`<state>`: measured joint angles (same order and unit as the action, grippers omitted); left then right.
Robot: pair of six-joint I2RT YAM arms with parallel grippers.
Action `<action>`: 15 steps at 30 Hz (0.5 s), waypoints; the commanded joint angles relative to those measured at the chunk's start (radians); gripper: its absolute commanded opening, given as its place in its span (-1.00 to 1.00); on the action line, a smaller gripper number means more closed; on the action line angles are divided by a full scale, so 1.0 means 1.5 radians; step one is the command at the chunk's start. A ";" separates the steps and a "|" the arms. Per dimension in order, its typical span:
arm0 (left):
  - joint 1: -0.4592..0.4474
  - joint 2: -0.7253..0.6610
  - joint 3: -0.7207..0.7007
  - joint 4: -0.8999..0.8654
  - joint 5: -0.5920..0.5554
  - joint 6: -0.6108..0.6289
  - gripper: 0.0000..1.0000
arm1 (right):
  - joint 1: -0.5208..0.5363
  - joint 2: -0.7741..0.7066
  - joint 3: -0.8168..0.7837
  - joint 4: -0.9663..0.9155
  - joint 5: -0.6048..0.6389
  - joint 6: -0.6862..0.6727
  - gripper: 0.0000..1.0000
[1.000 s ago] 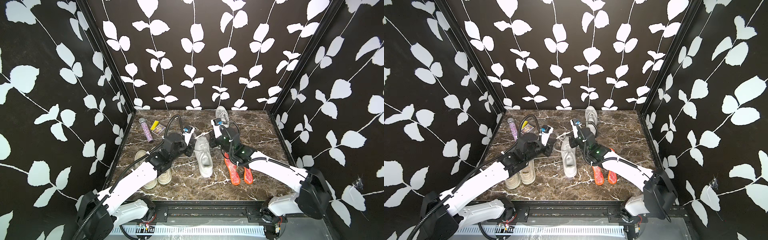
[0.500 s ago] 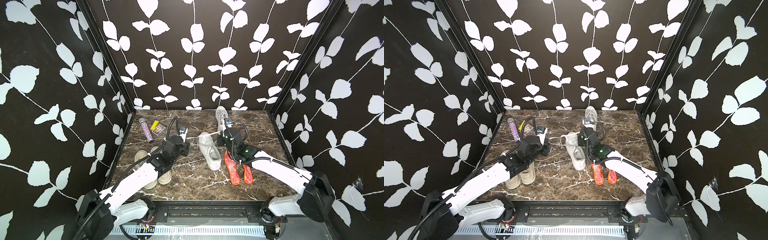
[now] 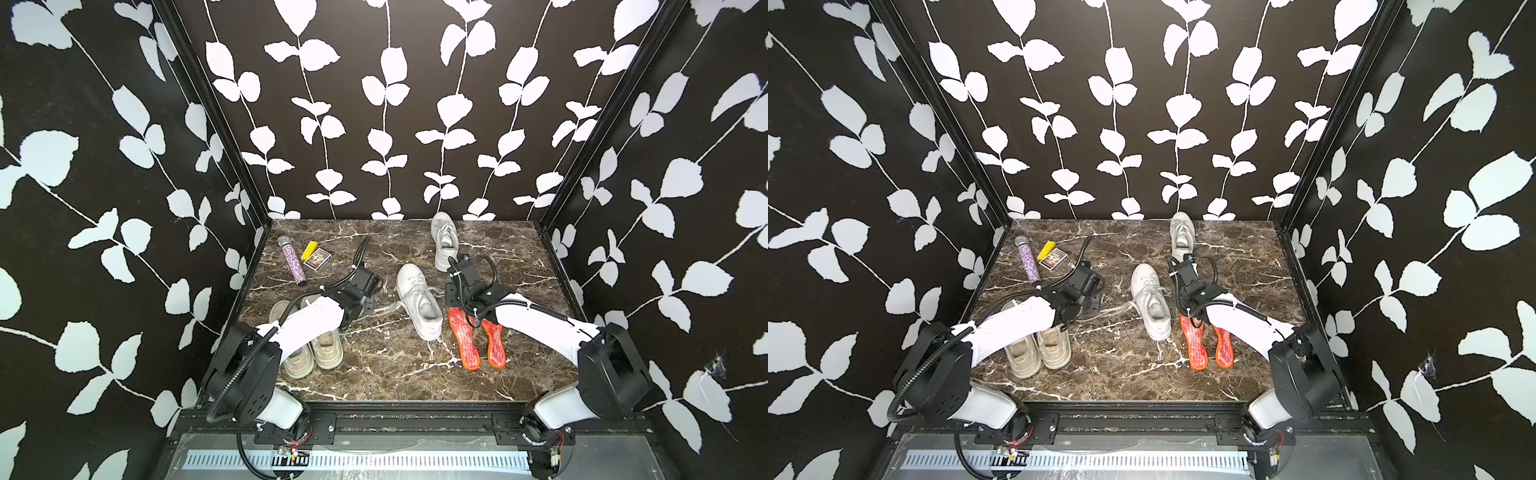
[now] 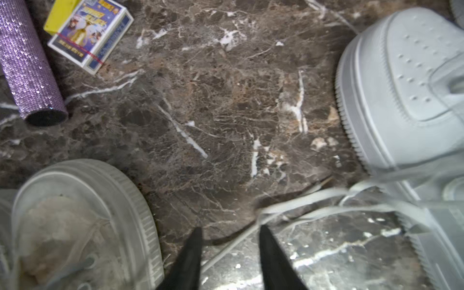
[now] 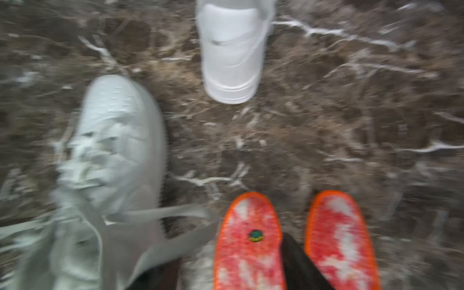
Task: Remove the insole from the shoe
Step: Untie the shoelace on the shoe.
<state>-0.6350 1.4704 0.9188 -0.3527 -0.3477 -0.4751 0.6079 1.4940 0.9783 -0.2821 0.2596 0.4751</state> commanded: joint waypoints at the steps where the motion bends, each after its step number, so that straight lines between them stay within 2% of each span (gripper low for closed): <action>1: -0.039 -0.035 0.014 0.012 0.013 -0.008 0.07 | 0.008 -0.024 0.014 -0.010 -0.093 -0.068 0.37; 3: -0.094 -0.043 0.010 0.062 0.030 0.027 0.26 | 0.012 -0.034 0.009 -0.009 -0.116 -0.086 0.38; 6: -0.133 -0.022 0.022 0.127 0.096 0.063 0.37 | 0.018 -0.030 0.010 -0.009 -0.149 -0.099 0.36; 11: -0.141 0.071 0.078 0.161 0.188 0.057 0.38 | 0.027 0.005 0.019 0.027 -0.185 -0.093 0.25; 15: -0.142 0.103 0.096 0.192 0.198 0.048 0.39 | 0.028 0.038 0.037 0.047 -0.192 -0.081 0.12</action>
<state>-0.8494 1.6180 1.0336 -0.1112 -0.0963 -0.3996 0.6430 1.5188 0.9985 -0.2623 0.0032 0.3523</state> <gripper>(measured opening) 0.691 0.570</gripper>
